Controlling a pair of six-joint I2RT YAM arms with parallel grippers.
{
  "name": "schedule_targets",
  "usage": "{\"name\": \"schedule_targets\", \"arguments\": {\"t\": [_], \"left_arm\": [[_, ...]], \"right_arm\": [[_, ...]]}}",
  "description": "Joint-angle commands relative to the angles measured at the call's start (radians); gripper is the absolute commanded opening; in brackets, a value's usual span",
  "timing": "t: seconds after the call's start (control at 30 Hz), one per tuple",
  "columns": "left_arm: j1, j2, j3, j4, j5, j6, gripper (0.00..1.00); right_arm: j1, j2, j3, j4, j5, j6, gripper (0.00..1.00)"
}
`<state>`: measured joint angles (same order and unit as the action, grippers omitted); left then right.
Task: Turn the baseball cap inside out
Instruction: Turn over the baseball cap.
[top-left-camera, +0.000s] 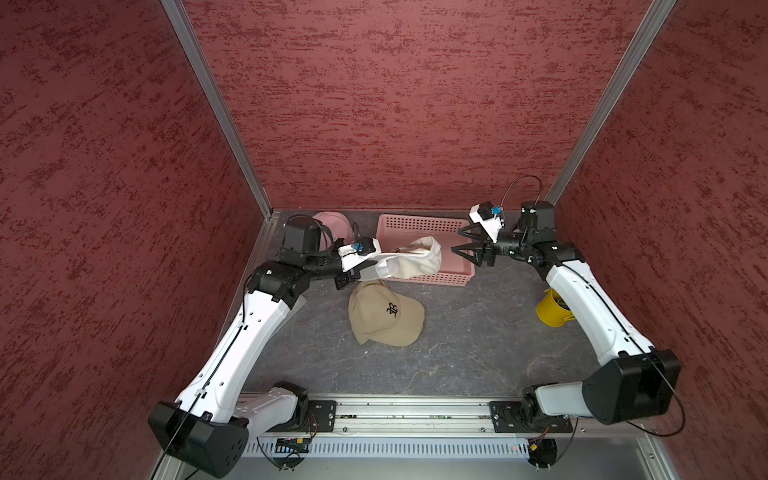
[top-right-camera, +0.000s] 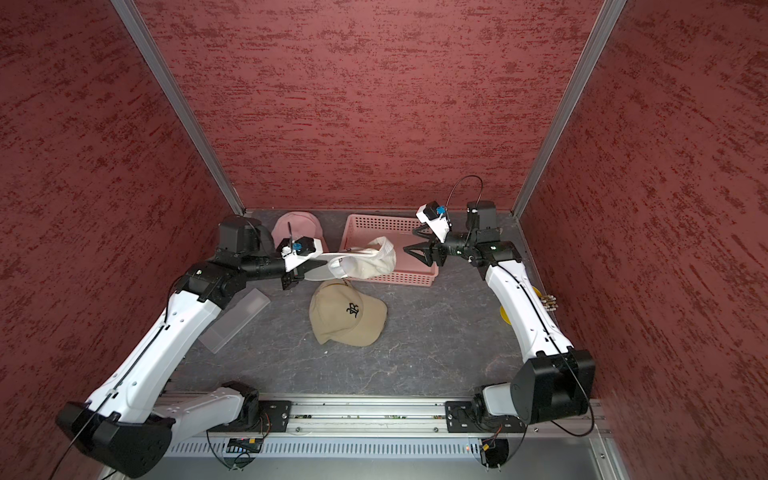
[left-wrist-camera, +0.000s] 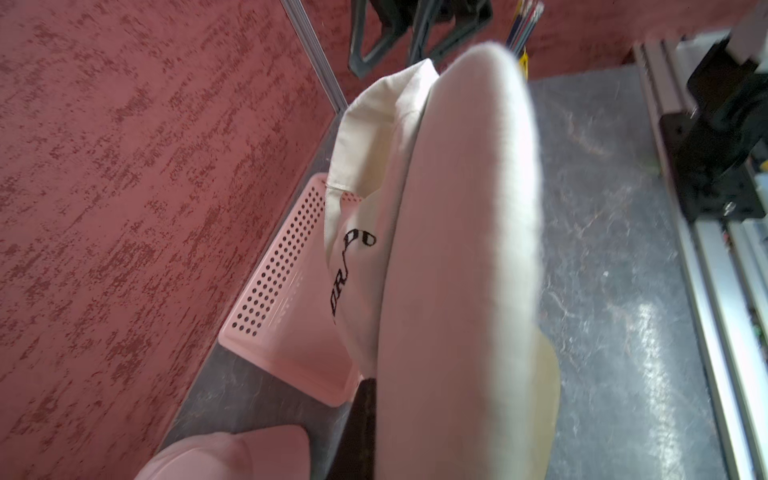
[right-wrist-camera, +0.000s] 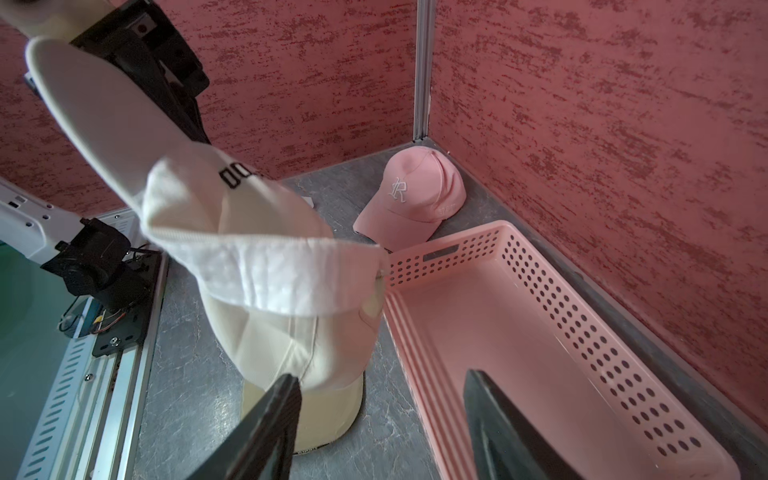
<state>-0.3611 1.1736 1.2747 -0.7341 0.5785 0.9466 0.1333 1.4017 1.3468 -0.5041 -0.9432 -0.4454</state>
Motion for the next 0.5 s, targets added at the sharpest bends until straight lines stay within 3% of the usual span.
{"name": "schedule_targets", "arguments": {"t": [0.0,0.1,0.17,0.23,0.33,0.4,0.47], "left_arm": [[-0.124,0.03,0.022,-0.052,-0.304,0.215,0.0],[-0.219,0.017,-0.099,0.167,-0.501,0.336,0.0],[-0.255,-0.003,-0.174,0.306,-0.548,0.386,0.0],[-0.283,-0.019,-0.208,0.347,-0.574,0.417,0.0],[-0.316,-0.033,-0.196,0.282,-0.608,0.409,0.0],[-0.313,-0.045,-0.176,0.233,-0.58,0.383,0.0],[-0.31,-0.053,-0.156,0.206,-0.568,0.376,0.0]], "right_arm": [[-0.003,0.041,0.123,0.004,0.115,0.222,0.66],[0.02,0.049,0.16,-0.008,0.197,0.362,0.66],[0.062,0.049,0.16,-0.061,0.256,0.344,0.66],[0.126,0.016,0.095,-0.088,0.291,0.194,0.67],[0.173,-0.112,-0.102,-0.075,0.202,-0.123,0.69],[0.168,-0.185,-0.21,0.058,0.241,-0.139,0.69],[0.158,-0.204,-0.223,0.043,0.137,-0.228,0.68]]}}
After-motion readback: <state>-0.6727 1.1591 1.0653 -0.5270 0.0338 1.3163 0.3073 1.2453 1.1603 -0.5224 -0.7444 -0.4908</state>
